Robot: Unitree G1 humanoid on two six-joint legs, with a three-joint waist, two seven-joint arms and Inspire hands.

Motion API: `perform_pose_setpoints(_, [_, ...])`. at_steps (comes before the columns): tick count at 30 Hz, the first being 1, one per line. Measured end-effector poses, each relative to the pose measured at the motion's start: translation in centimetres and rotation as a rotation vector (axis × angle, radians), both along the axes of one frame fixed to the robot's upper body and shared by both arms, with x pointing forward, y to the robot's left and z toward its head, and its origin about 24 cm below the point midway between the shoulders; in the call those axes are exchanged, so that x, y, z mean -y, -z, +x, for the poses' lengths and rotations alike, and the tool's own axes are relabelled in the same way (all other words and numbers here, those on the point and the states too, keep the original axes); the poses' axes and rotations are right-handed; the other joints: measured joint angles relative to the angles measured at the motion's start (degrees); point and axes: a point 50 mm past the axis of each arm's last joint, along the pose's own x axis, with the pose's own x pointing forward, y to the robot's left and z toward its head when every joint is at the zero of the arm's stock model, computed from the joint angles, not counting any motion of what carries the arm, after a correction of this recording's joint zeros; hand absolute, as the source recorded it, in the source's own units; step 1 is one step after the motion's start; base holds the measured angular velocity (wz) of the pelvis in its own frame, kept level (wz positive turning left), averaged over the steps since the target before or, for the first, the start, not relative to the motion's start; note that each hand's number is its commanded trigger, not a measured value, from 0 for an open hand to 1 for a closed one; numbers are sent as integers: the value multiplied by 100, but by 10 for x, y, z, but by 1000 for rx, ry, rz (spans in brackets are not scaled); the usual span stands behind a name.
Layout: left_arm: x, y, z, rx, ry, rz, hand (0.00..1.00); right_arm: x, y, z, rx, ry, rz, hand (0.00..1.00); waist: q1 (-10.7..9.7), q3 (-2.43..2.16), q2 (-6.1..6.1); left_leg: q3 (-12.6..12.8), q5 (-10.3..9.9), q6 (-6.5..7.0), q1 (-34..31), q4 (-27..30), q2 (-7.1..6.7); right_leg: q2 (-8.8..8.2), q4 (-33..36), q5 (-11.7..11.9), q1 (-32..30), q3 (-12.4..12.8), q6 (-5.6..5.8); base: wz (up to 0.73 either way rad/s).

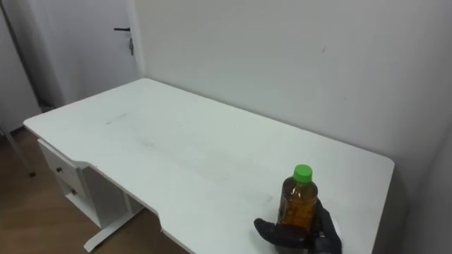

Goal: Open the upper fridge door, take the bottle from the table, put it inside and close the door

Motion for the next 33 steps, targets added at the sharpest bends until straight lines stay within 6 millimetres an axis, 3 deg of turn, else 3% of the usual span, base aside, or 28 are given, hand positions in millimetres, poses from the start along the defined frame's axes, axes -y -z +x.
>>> perform_pose_setpoints(14, [0, -1, 3, 22, -14, 8, 0, 2, 10, -3, -45, -2, 36, 100, 155, 1, -13, 12, 1, 7, -59, 60, -1, -2, 2, -3, -10, -16, 5, 3])
perform_pose_setpoints(24, [-3, -2, 3, 29, -26, 13, 0, 4, 12, -3, -55, -36, 120, 100, 47, 30, 3, -7, -1, 7, -63, 74, 3, 30, -56, 0, 13, 5, 1, 0])
perform_pose_setpoints(26, [-3, -2, 3, 30, -29, 11, 0, 3, 12, -3, -46, -75, 133, 100, -46, 17, -10, 0, -1, 6, -63, 84, 5, 35, -58, 1, -6, 44, 0, 0])
perform_pose_setpoints(33, [-4, 0, 18, 56, -23, 9, 0, -1, 8, -2, -23, -168, 135, 100, -76, 12, -13, 152, -4, 11, -47, 57, 27, 30, 12, 2, -124, 345, 1, -13])
